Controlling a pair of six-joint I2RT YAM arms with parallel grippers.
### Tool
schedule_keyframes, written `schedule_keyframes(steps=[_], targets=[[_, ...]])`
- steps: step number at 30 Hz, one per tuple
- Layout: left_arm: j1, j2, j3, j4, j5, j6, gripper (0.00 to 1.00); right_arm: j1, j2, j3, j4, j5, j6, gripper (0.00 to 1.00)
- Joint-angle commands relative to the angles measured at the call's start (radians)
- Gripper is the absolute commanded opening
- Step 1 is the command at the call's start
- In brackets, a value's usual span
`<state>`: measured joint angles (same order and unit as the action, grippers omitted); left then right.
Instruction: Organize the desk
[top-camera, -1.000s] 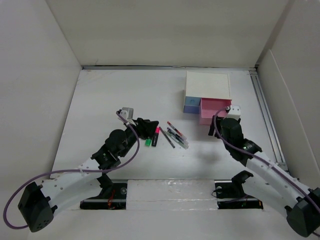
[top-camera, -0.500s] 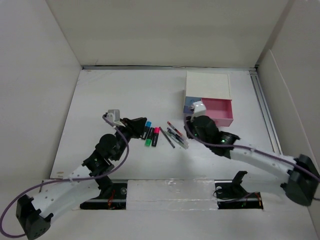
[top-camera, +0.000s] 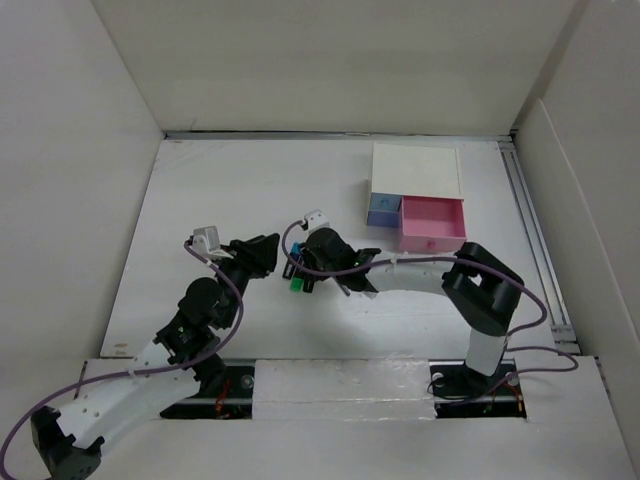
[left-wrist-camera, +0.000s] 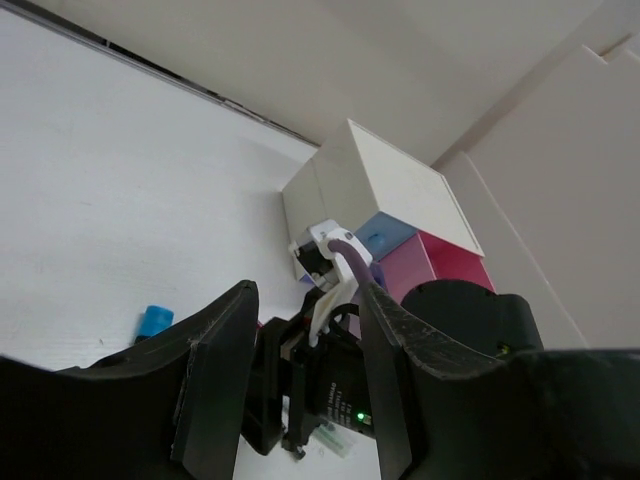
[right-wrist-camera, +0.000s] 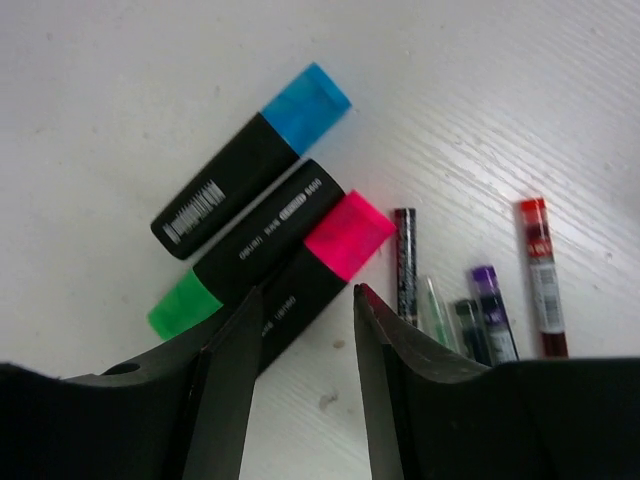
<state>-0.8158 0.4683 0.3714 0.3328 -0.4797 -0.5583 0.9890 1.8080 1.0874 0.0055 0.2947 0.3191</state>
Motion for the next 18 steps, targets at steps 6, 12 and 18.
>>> schedule_keyframes(steps=[6,12,18], targets=[[0.004,-0.025,-0.009,0.014,-0.019,0.017,0.41,0.011,0.102,0.078,0.062,-0.046,0.072,0.47],[0.004,-0.031,-0.015,0.028,0.001,0.021,0.41,0.033,0.091,0.039,0.050,0.036,0.100,0.44],[0.004,-0.028,-0.017,0.029,0.000,0.024,0.41,0.033,0.129,0.037,0.053,0.034,0.103,0.40]])
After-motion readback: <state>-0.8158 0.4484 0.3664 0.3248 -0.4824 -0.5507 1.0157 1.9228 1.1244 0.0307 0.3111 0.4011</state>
